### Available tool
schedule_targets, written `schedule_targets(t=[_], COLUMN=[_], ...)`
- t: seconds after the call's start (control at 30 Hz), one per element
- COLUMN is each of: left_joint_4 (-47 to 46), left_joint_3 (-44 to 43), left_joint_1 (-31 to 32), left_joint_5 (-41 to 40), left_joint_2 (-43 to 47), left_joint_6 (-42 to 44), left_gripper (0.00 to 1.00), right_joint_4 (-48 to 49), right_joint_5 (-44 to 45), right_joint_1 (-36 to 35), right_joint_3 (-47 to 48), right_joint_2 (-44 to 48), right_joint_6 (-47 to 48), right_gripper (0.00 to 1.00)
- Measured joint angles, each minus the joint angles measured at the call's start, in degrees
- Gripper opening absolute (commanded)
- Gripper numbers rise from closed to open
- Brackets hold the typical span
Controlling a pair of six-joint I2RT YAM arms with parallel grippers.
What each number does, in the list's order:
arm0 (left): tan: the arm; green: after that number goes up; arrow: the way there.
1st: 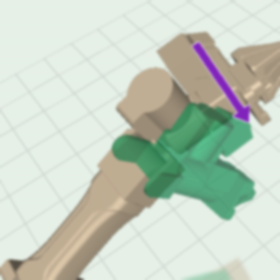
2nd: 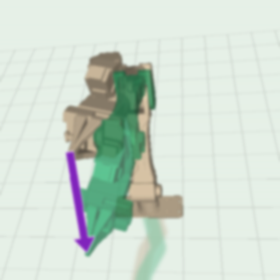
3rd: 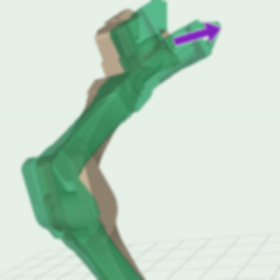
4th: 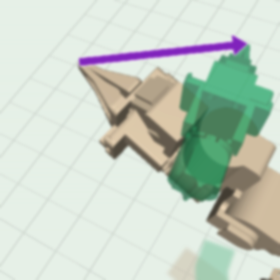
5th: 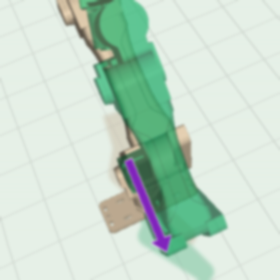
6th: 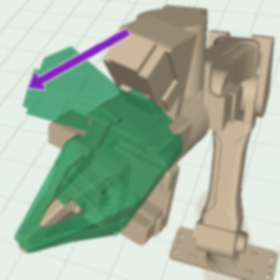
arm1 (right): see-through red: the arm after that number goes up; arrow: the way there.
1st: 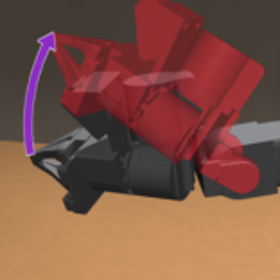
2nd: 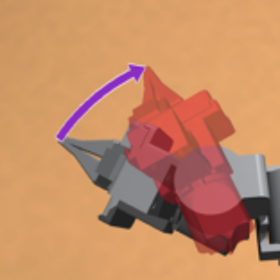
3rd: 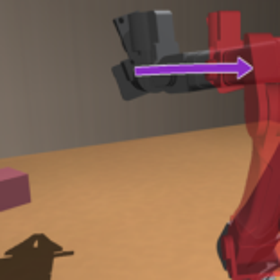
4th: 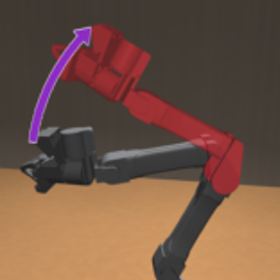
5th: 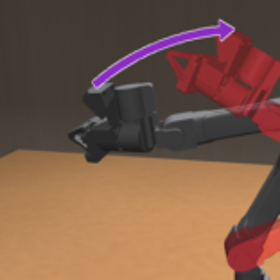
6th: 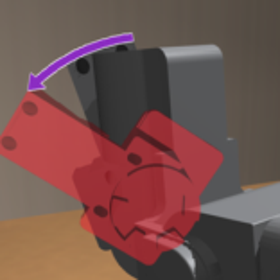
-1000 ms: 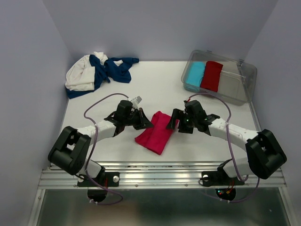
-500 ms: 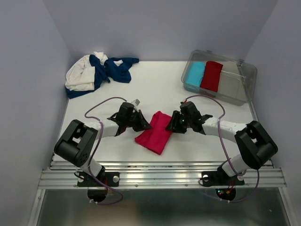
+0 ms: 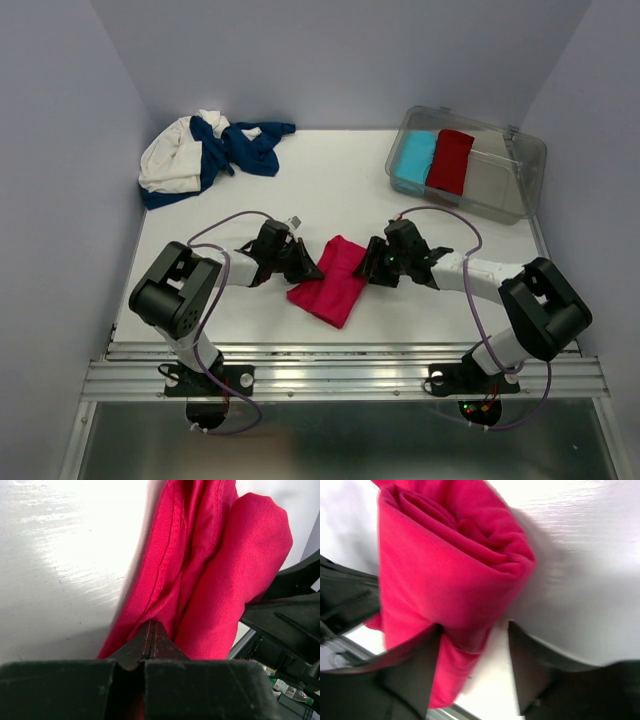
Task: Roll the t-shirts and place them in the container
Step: Roll the T-shirt to the center of the board.
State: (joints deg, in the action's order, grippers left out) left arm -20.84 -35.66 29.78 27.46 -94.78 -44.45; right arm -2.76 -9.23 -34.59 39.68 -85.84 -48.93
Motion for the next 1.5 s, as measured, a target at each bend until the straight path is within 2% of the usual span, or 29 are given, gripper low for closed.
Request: schedule_targets(t=[0.03,0.1,0.4,0.53,0.83,0.9,0.93,0.97,1.0,1.1,1.3,1.5], left_joint_4=[0.0,0.0,-0.1,0.6,6.5,8.8,9.9,10.9,11.6,13.5,14.8,16.3], left_joint_3=[0.0,0.0,0.0,0.0,-0.1,-0.9,-1.6,-2.3,-3.1,-5.4,-8.7,-9.7], left_joint_1=[0.0,0.0,0.0,0.1,0.5,0.7,0.9,1.1,1.4,3.4,8.7,10.4], left_joint_5=[0.0,0.0,0.1,-0.5,-5.4,-6.4,-6.7,-6.7,-6.7,-6.4,-4.5,-5.5], left_joint_2=[0.0,0.0,0.0,0.6,11.9,14.3,15.1,15.6,15.8,15.8,11.8,7.1], left_joint_6=[0.0,0.1,0.3,0.3,2.8,4.3,5.0,5.8,6.4,8.8,11.5,12.8], left_gripper=[0.0,0.0,0.0,0.0,0.01,0.14,0.29,0.36,0.47,0.6,0.64,0.64], right_joint_4=[-0.2,-1.4,-10.6,-12.0,-13.6,-13.6,-13.6,-13.7,-13.7,-14.2,-15.7,-17.1], right_joint_5=[0.2,0.9,8.3,10.3,10.8,11.0,11.3,11.8,12.1,13.3,14.7,15.5], right_joint_1=[0.0,0.0,0.0,-0.3,-1.0,-1.1,-1.1,-1.1,-1.1,-1.1,0.3,2.4], right_joint_3=[-0.2,-0.3,2.3,4.6,4.8,4.8,4.8,4.8,4.8,4.8,4.7,4.4], right_joint_2=[0.2,0.9,9.0,9.9,9.9,9.9,9.9,9.9,9.9,10.4,13.2,16.4], right_joint_6=[-0.2,0.2,3.1,4.0,4.1,4.1,4.1,4.1,4.1,4.1,4.2,4.6], right_gripper=[0.74,0.75,0.76,0.75,0.78,0.83,0.84,0.87,0.88,0.89,0.91,0.91])
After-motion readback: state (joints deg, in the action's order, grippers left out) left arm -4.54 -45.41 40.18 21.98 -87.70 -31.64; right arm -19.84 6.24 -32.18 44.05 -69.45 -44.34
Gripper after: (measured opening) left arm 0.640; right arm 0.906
